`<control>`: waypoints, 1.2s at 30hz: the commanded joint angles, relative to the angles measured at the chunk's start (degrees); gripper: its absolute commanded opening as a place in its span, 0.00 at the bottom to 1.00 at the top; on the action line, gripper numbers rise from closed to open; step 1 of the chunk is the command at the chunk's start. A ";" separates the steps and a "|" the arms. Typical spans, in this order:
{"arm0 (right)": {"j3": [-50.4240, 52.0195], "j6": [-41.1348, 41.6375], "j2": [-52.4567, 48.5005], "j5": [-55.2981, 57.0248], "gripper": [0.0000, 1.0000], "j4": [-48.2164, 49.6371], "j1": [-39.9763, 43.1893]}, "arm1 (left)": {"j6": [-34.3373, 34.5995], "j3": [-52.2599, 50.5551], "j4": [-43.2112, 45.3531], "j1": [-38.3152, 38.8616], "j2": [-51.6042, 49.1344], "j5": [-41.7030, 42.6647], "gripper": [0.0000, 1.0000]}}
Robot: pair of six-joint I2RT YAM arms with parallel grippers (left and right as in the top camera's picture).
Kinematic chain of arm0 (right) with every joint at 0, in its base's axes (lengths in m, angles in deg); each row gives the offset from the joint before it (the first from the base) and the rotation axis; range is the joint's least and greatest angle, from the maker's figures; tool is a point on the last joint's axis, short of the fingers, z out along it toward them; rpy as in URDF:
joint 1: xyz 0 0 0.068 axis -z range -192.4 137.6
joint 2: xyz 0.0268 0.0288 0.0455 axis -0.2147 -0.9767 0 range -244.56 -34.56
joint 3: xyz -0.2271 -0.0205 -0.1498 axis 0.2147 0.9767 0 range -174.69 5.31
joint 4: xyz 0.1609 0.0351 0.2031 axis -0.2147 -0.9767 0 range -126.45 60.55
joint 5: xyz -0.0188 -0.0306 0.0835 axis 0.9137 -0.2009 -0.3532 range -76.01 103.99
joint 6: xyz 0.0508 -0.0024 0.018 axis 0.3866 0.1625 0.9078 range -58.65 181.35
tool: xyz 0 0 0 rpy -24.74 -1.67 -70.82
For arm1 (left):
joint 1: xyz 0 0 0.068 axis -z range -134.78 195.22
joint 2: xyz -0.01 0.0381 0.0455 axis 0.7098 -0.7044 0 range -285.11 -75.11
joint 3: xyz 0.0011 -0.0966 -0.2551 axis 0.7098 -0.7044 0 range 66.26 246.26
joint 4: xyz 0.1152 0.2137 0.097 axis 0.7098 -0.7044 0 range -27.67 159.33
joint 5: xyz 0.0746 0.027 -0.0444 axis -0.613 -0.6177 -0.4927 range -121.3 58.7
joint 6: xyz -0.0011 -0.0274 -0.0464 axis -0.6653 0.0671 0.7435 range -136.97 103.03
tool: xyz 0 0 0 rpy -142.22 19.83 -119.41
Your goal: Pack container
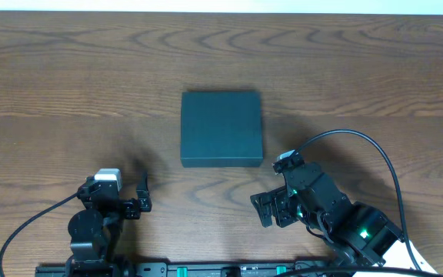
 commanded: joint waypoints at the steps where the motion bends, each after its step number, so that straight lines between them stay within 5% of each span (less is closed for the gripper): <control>1: 0.11 0.83 -0.02 0.35 0.99 -0.04 -0.79 | 0.26 -1.20 0.11 -0.35 0.24 -0.46 0.98; 14: 0.22 -3.96 3.21 0.96 0.99 -2.84 -0.79 | 0.26 -1.20 0.09 -0.35 0.24 -0.46 0.99; 23: 11.26 -26.84 24.63 3.39 0.99 2.84 0.00 | 0.26 -1.20 0.09 -0.35 0.24 -0.46 0.98; 36: 31.39 -27.26 46.71 0.76 0.99 9.97 2.64 | 0.26 -1.20 0.09 -0.35 0.24 -0.46 0.99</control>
